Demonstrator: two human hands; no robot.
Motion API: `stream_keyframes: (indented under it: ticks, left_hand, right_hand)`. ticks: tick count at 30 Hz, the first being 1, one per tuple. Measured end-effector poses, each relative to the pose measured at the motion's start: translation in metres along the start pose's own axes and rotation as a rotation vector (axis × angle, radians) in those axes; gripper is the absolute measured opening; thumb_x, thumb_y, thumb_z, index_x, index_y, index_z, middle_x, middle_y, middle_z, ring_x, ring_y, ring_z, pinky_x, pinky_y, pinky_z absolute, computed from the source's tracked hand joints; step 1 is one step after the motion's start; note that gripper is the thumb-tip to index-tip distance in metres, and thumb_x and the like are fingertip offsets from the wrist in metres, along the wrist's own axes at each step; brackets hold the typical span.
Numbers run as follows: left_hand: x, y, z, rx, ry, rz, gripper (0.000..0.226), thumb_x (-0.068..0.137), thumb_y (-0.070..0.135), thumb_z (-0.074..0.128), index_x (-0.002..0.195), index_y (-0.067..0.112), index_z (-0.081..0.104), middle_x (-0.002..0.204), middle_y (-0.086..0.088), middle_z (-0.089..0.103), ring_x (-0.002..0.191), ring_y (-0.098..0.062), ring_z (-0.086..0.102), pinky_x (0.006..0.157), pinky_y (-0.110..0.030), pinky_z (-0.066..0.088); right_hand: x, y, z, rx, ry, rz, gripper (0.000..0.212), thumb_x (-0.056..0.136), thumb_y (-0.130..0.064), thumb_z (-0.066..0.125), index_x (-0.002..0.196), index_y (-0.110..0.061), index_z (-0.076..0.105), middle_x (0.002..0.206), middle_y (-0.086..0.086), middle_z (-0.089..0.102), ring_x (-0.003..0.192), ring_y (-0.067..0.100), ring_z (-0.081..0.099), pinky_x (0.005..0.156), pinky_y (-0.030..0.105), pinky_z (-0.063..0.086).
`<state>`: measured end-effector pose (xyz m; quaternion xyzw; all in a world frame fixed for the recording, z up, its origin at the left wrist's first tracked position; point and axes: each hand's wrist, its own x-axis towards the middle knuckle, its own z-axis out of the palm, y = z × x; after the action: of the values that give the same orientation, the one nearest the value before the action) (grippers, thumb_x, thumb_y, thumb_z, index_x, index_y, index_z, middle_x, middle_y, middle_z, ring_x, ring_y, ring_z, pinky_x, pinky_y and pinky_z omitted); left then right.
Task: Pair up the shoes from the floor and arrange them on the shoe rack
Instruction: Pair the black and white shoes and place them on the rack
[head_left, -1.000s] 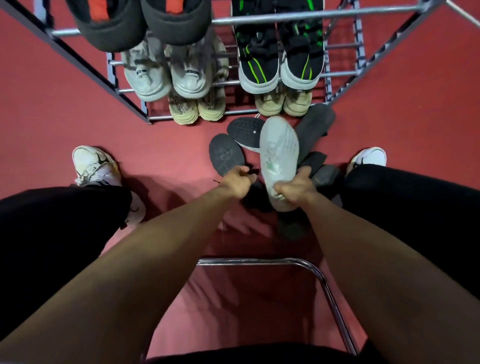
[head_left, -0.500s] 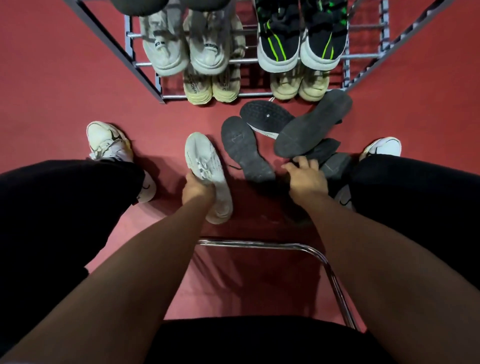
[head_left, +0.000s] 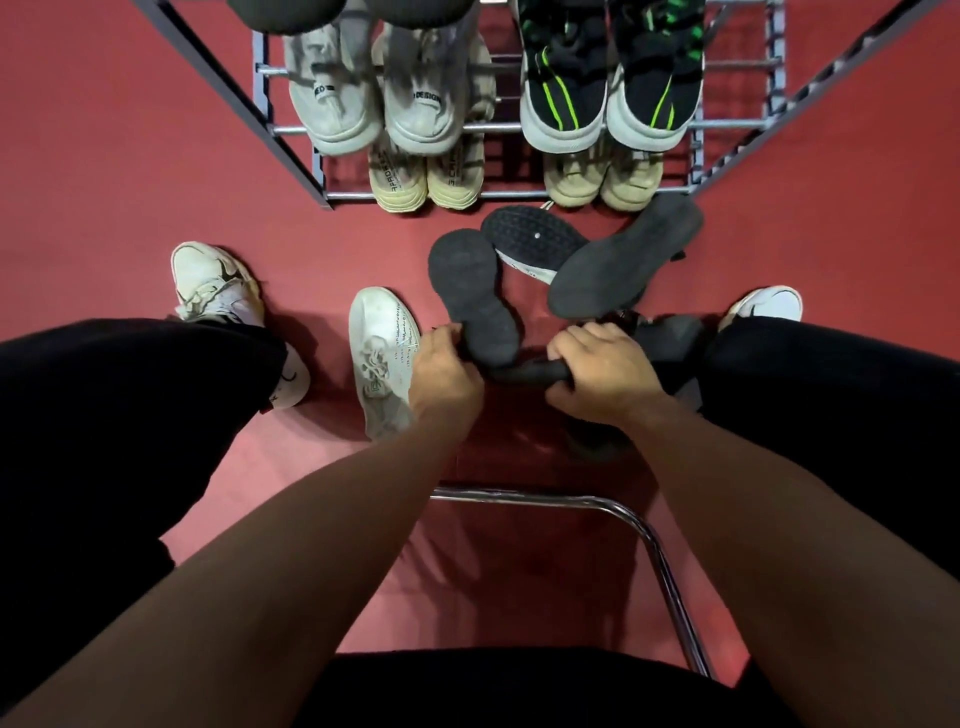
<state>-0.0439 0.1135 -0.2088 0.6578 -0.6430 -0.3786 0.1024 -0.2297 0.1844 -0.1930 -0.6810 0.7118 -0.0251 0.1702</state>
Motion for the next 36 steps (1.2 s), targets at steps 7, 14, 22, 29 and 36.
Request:
stream_keyframes:
  ticks: [7, 14, 22, 29, 36]
  left_hand:
    - [-0.040, 0.003, 0.007, -0.168, -0.041, -0.121, 0.089, 0.077, 0.029, 0.064, 0.149, 0.009, 0.018, 0.152, -0.016, 0.025, 0.134, -0.035, 0.043, 0.106, -0.049, 0.040]
    - [-0.025, -0.019, -0.004, -0.439, -0.189, -0.378, 0.071, 0.071, 0.033, 0.057, 0.138, 0.015, 0.039, 0.119, -0.020, 0.058, 0.090, -0.036, 0.063, 0.071, -0.035, 0.058]
    - [0.004, -0.032, 0.013, -0.415, -0.229, -0.481, 0.013, 0.082, 0.025, 0.063, 0.088, 0.022, 0.052, 0.097, -0.018, 0.067, 0.092, -0.040, 0.067, 0.081, -0.048, 0.055]
    - [0.019, -0.035, 0.034, -0.073, -0.353, -0.537, 0.064, 0.091, 0.033, 0.058, 0.137, -0.003, 0.034, 0.136, -0.022, 0.053, 0.126, -0.036, 0.051, 0.103, -0.038, 0.042]
    - [0.057, -0.070, 0.092, -0.133, -0.394, -0.672, 0.086, 0.062, 0.059, 0.070, 0.124, 0.002, 0.055, 0.114, -0.016, 0.067, 0.105, -0.035, 0.067, 0.093, -0.043, 0.054]
  right_hand:
    - [0.028, -0.078, -0.018, 0.273, -0.116, 0.344, 0.026, 0.069, -0.042, 0.055, 0.088, -0.024, 0.051, 0.090, -0.003, 0.065, 0.089, 0.028, 0.062, 0.073, 0.036, 0.044]
    - [0.020, -0.066, -0.015, 0.576, -0.096, 0.702, 0.023, 0.078, -0.038, 0.057, 0.092, -0.020, 0.062, 0.102, 0.009, 0.071, 0.101, 0.033, 0.062, 0.084, 0.034, 0.047]
    - [0.031, -0.006, -0.002, 0.728, 0.093, 1.066, 0.046, 0.079, -0.043, 0.069, 0.108, -0.011, 0.053, 0.095, 0.006, 0.063, 0.087, 0.022, 0.059, 0.083, 0.032, 0.047]
    - [0.037, -0.005, 0.027, 1.331, 0.247, 1.134, 0.020, 0.095, -0.009, 0.053, 0.111, -0.014, 0.064, 0.078, -0.002, 0.063, 0.062, 0.009, 0.055, 0.055, 0.026, 0.050]
    - [-0.003, 0.016, 0.083, 1.027, 0.091, 1.439, 0.036, 0.078, -0.031, 0.049, 0.112, -0.028, 0.064, 0.113, 0.007, 0.068, 0.103, 0.032, 0.065, 0.090, 0.049, 0.055]
